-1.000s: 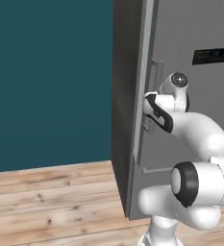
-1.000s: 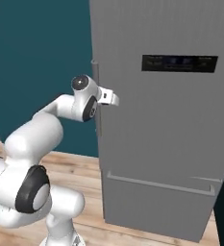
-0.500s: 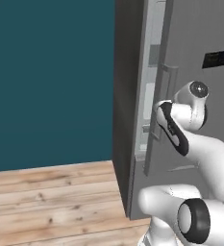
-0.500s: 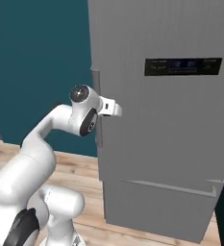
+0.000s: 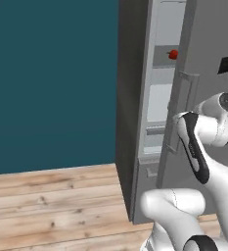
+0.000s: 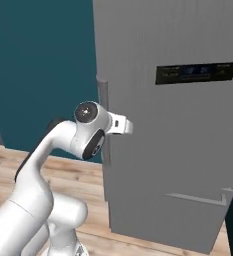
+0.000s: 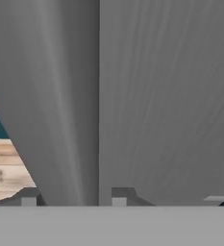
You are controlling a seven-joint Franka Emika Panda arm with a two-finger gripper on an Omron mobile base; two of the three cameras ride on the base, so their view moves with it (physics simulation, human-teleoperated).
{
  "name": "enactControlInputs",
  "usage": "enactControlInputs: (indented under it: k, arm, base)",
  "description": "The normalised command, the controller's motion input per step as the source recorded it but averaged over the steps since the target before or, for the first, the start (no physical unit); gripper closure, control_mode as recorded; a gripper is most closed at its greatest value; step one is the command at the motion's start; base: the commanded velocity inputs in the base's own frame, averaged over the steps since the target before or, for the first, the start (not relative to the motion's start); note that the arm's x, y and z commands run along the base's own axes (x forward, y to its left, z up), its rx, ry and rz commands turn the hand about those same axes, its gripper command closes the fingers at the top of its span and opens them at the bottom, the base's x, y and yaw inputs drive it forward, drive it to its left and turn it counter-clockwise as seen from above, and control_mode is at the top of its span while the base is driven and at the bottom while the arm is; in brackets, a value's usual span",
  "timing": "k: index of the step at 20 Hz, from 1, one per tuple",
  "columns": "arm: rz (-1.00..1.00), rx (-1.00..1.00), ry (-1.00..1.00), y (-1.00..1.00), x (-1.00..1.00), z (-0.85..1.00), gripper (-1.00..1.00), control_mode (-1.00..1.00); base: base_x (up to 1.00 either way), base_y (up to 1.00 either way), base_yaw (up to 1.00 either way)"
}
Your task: Gather the garlic and bell pepper from the fridge and place them on a tray on the dining counter. Then gather the steaks from the fridge and place them on the other tray.
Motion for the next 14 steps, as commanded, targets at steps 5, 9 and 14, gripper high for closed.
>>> enactControlInputs:
  k: [5,9,14]
  arm:
    - [0.01,0.01,0.0,-1.0,-0.7,0.0,1.0,-1.0]
    - [0.02,0.02,0.0,-1.0,-0.74,0.0,1.0,-1.0]
    - [0.03,0.03,0.0,-1.0,-0.73,0.0,1.0,-1.0]
  base:
    - [0.0,0.0,0.0]
    - [0.0,0.0,0.0]
    - [0.0,0.0,0.0]
